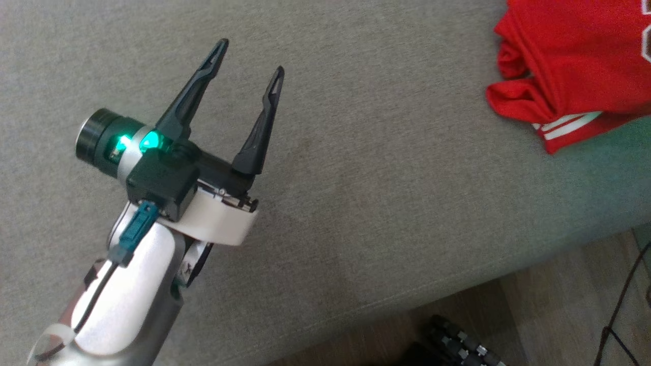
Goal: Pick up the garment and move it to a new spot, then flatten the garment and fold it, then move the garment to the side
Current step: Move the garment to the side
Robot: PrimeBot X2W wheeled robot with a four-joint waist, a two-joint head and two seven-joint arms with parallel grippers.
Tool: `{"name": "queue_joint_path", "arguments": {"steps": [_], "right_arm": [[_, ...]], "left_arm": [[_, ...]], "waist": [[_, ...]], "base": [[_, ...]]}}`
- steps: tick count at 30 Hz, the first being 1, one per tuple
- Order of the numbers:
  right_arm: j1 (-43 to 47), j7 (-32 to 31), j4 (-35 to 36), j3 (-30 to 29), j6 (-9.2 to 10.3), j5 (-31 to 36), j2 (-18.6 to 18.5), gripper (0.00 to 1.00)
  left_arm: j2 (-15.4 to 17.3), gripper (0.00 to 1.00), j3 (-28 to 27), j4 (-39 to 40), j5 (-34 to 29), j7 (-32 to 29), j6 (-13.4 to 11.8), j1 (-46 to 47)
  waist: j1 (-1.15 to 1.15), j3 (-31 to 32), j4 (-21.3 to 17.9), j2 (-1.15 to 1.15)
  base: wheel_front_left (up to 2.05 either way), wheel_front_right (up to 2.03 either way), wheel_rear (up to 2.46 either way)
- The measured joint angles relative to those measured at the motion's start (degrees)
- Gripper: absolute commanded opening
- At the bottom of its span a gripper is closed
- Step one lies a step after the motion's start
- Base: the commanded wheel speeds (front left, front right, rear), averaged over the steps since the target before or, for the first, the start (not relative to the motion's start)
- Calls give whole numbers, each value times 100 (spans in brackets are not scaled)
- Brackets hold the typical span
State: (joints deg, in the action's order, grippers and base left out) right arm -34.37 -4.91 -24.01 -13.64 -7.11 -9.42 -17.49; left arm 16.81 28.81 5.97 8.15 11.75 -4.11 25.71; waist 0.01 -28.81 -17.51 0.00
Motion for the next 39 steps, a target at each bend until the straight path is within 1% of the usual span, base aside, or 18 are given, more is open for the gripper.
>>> {"name": "queue_joint_path", "arguments": {"steps": [2, 3, 4, 5, 7, 8, 9, 10, 14, 18, 21, 23, 29, 34, 35, 36, 39], "right_arm": [[-73, 133, -166, -62, 0, 78, -44, 0], [-108, 205, -246, -105, 0, 104, -62, 9], [-155, 263, -333, -154, 0, 168, -81, 23], [-176, 377, -377, -190, 0, 232, -108, 9], [-246, 470, -521, -283, 0, 336, -129, 9], [-277, 517, -590, -328, 0, 402, -127, 28], [-291, 542, -660, -394, 0, 443, -119, 54], [-300, 531, -750, -510, 0, 516, -100, 100], [-242, 628, -824, -771, 0, 756, 8, 100], [-45, 888, -602, -722, 0, 781, 132, 100], [432, 1091, -174, -535, 0, 758, 332, 100], [821, 1168, 201, -370, 0, 739, 520, 100], [1823, 1062, 1484, 257, 0, 753, 1140, 100], [2459, 833, 2237, 675, 0, 736, 1376, 100], [2673, 683, 2412, 755, 0, 689, 1399, 100], [2779, 639, 2509, 777, 0, 679, 1414, 100], [3027, 498, 2713, 822, 0, 625, 1472, 100]], "left_arm": [[-2, 100, 5, -14, 0, 3, 9, 35], [-3, 100, 2, -25, 0, 7, 9, 48], [-4, 100, 1, -35, 1, 47, 9, 51], [-4, 100, 0, -46, 1, 54, 9, 52], [-7, 100, 0, -78, 2, 81, 9, 58], [-12, 100, 0, -90, 3, 104, 9, 63], [-22, 100, -3, -115, 9, 105, 9, 69], [-30, 100, -4, -153, 9, 126, 8, 73], [-83, 100, -8, -256, 62, 198, -2, 71], [-118, 100, -25, -323, 74, 230, -77, 41], [-132, 100, -112, -422, 188, 248, -158, -110], [-138, 100, -199, -450, 250, 255, -256, -323], [-169, 100, -382, -542, 422, 255, -458, -968], [-276, 100, -568, -564, 555, 255, -658, -1349], [-286, 100, -709, -601, 639, 255, -772, -1543], [-281, 100, -783, -621, 675, 255, -829, -1642], [-253, 100, -953, -661, 751, 256, -857, -1902]], "waist": [[1, -69, 46, 0], [0, -97, 72, 0], [0, -124, 94, 0], [0, -146, 117, 0], [0, -182, 169, 0], [0, -193, 199, 0], [0, -194, 226, 0], [0, -188, 251, 0], [-1, -83, 336, 0], [0, 65, 414, 0], [-1, 268, 488, 0], [-1, 423, 541, 0], [-1, 873, 790, 0], [-1, 1214, 1129, 0], [-1, 1344, 1275, 0], [-1, 1409, 1348, 0], [-1, 1601, 1551, 0]], "base": [[0, 0, 0], [0, 0, 0], [0, 0, 0], [0, 0, 0], [0, 0, 0], [0, 0, 0], [0, 0, 0], [0, 0, 0], [0, 0, 0], [0, 0, 0], [0, 0, 0], [0, 0, 0], [0, 0, 0], [0, 0, 0], [0, 0, 0], [0, 0, 0], [0, 0, 0]]}}
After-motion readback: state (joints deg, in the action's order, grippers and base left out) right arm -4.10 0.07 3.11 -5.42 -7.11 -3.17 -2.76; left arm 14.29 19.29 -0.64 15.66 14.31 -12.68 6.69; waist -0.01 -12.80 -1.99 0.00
